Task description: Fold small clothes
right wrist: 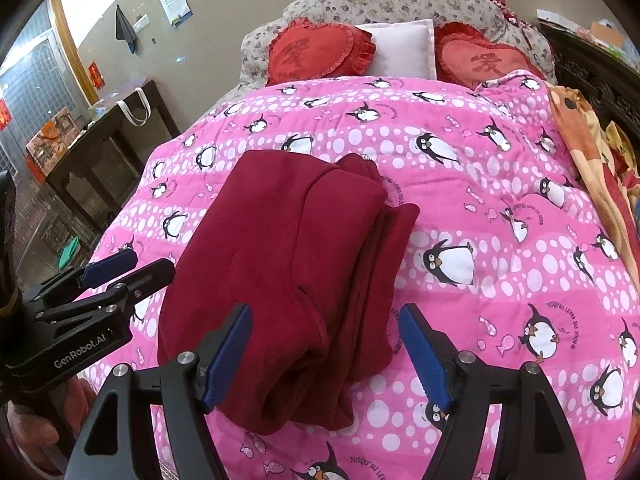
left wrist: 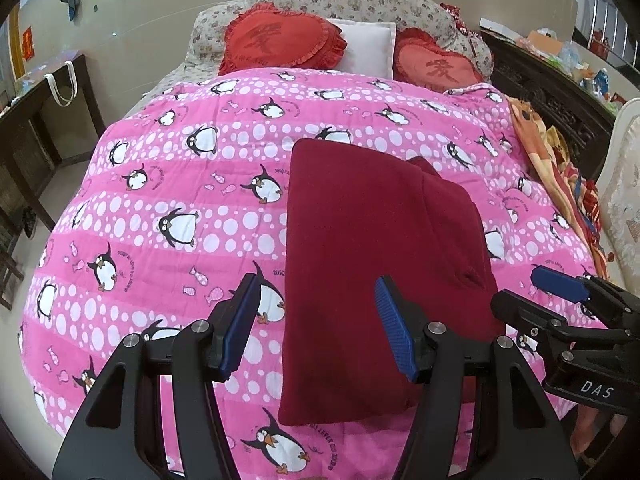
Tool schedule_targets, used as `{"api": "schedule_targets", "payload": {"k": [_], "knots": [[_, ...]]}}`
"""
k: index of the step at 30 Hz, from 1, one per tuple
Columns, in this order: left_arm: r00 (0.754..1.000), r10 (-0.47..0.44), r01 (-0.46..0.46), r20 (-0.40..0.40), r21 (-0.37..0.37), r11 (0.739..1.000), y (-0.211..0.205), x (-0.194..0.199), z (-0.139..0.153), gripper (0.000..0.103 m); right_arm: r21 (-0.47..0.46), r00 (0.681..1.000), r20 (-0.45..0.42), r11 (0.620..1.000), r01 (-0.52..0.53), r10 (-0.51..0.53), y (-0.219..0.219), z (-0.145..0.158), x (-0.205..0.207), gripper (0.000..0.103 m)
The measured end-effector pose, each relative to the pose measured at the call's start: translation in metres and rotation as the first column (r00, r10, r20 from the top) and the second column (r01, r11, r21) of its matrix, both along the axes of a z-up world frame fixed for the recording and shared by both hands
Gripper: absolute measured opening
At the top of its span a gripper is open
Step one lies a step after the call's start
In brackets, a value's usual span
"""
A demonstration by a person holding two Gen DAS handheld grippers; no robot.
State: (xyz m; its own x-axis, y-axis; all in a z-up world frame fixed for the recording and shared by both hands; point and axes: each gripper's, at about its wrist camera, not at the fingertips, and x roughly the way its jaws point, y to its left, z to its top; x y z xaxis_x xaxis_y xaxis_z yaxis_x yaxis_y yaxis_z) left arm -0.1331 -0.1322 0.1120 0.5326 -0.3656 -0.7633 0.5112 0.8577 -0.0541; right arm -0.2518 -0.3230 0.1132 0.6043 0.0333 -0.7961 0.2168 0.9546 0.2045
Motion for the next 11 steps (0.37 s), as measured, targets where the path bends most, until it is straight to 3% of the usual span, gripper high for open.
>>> {"api": "schedule_targets", "payload": {"k": [11], "knots": [[0.998,0.06,-0.06,-0.002,-0.039,0.997,0.027,0.026,-0.006,0.06,-0.007,0.999,-0.01,0.999,0.046,-0.046,-0.021,-0.01,0.003,0.073]]}}
